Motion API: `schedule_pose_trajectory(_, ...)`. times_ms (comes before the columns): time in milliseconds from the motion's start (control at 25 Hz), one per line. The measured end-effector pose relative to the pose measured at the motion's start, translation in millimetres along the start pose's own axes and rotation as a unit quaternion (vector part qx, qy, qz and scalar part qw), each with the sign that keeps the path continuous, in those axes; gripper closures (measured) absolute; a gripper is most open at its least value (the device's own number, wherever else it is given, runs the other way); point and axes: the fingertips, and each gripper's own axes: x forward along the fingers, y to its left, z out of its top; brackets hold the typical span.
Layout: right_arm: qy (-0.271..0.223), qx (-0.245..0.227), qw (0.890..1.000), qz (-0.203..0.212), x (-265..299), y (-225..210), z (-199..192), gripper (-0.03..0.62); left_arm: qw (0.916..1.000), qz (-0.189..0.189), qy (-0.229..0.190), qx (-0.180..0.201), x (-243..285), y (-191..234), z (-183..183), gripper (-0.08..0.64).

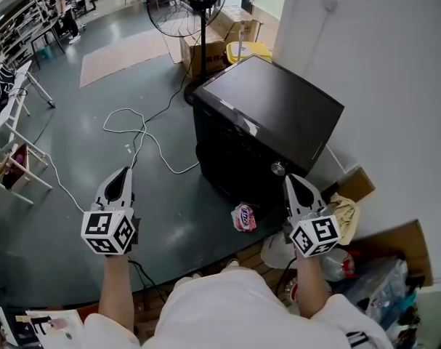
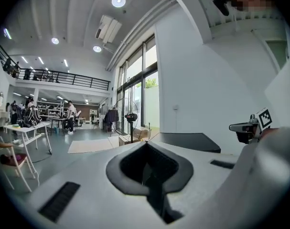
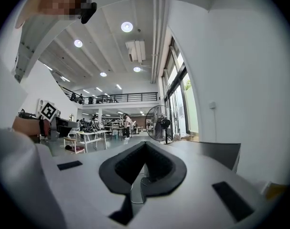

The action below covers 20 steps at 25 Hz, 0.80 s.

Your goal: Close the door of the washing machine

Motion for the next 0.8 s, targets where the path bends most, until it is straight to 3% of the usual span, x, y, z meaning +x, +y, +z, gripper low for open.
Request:
schedule_pose_trajectory(480,0.005,0.006,0.999,-0.047,-28.5,-43.3,-6.6,0.598,0.997,0.038,-0.054,-0.041,-43.8,2.0,8.3,0.56)
schedule_pose_trajectory(800,0.012,0.007,0.997,-0.075,-61.3,-56.9,-0.8,0.598,0.9947,0.064,-0.074,-0.032,-78.2,0.9,25.3,0.56)
